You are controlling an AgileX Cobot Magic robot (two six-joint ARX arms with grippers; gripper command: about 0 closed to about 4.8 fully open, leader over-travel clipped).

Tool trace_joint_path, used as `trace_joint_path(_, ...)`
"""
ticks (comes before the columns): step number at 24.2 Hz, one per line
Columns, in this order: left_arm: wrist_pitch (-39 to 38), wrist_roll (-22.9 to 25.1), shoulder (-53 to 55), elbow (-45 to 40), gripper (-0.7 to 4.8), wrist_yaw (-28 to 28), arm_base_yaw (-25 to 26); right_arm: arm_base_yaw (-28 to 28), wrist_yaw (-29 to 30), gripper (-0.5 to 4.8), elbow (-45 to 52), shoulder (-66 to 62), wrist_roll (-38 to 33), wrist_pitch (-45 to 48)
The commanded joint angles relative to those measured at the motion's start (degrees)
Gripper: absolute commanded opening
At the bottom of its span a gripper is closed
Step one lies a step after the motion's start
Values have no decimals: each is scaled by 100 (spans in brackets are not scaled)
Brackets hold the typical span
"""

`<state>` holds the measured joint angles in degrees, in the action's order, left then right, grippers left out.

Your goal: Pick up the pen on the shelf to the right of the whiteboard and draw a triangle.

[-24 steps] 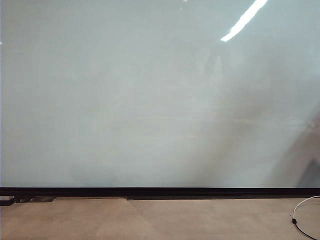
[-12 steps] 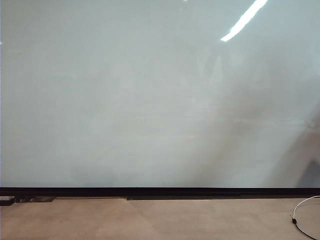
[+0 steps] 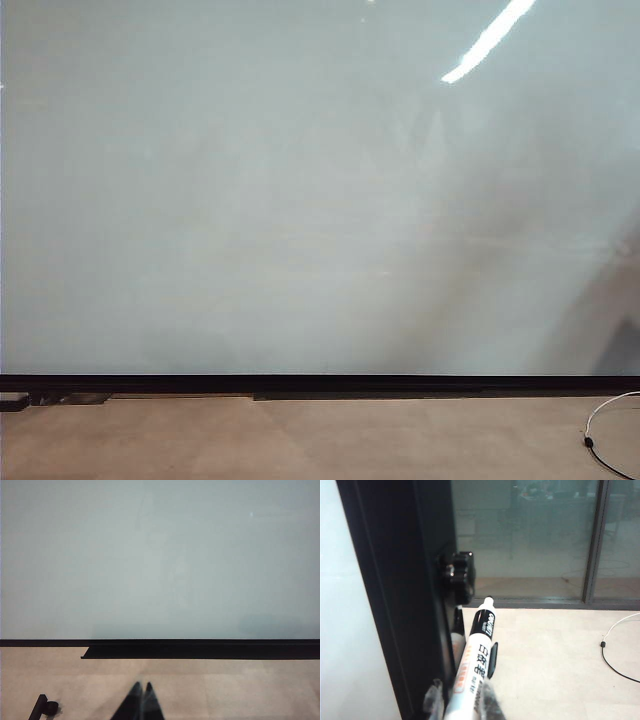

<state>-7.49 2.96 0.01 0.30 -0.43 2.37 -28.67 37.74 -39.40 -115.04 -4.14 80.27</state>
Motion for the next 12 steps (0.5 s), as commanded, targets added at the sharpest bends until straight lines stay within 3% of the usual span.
trace_joint_path(1,70,2,0,17,-5,24,-2,-4,57,77,-15,9,22,96)
trace_joint_path(12,70,2,0,17,-5,24,-2,-7,94,24,-15,17,116,98)
